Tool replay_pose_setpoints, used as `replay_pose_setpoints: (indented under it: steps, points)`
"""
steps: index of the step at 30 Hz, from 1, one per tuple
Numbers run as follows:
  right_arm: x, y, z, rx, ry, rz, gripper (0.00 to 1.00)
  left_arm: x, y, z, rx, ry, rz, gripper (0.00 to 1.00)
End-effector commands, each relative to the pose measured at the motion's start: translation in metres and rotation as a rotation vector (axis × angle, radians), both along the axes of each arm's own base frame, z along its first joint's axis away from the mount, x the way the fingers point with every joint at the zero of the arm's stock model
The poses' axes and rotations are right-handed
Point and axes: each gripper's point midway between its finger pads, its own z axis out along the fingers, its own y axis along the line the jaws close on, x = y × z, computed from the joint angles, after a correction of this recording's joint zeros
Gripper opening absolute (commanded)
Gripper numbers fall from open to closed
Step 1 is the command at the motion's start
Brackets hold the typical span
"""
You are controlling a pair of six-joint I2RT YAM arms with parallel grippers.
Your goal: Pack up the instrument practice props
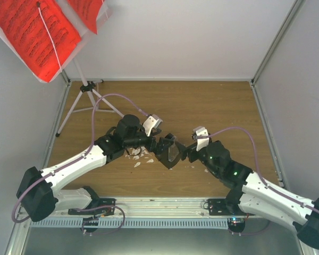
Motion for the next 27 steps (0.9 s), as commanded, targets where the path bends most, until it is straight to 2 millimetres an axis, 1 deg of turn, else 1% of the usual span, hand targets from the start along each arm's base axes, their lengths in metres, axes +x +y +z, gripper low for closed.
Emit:
replay_pose_setpoints:
  steps: [1, 4, 5, 6, 8, 11, 14, 15, 17, 21, 23, 27]
  points:
    - [0.009, -0.023, -0.003, 0.032, 0.028, -0.098, 1.00, -0.005, -0.006, 0.003, 0.015, -0.044, -0.017, 0.99]
    - [0.023, -0.042, -0.014, 0.037, 0.083, -0.177, 0.99, -0.006, -0.012, -0.004, 0.041, -0.040, 0.021, 0.99]
    - [0.030, -0.053, -0.020, 0.038, 0.105, -0.221, 1.00, -0.006, -0.015, -0.006, 0.051, -0.043, 0.041, 0.99]
    - [0.035, -0.060, -0.024, 0.044, 0.126, -0.248, 1.00, -0.007, -0.017, -0.007, 0.057, -0.045, 0.056, 0.99]
    - [0.042, -0.073, -0.032, 0.057, 0.160, -0.289, 0.99, -0.006, -0.022, -0.009, 0.067, -0.046, 0.094, 0.99]
    - [0.047, -0.083, -0.038, 0.076, 0.181, -0.327, 1.00, -0.005, -0.030, -0.016, 0.092, -0.037, 0.149, 0.99]
    - [0.047, -0.085, -0.040, 0.087, 0.189, -0.338, 1.00, -0.002, -0.034, -0.026, 0.151, -0.044, 0.201, 0.99]
    - [0.047, -0.086, -0.040, 0.090, 0.191, -0.341, 1.00, 0.001, -0.034, -0.030, 0.173, -0.046, 0.217, 0.97]
    - [0.046, -0.087, -0.042, 0.094, 0.195, -0.345, 1.00, 0.002, -0.033, -0.032, 0.189, -0.053, 0.227, 0.93]
    - [0.043, -0.089, -0.048, 0.101, 0.204, -0.350, 1.00, 0.002, -0.031, -0.033, 0.202, -0.067, 0.226, 0.67]
    - [0.042, -0.090, -0.050, 0.105, 0.208, -0.352, 1.00, 0.001, -0.030, -0.034, 0.207, -0.072, 0.224, 0.59]
    - [0.040, -0.091, -0.049, 0.113, 0.207, -0.353, 1.00, 0.005, -0.027, -0.039, 0.228, -0.077, 0.246, 0.52]
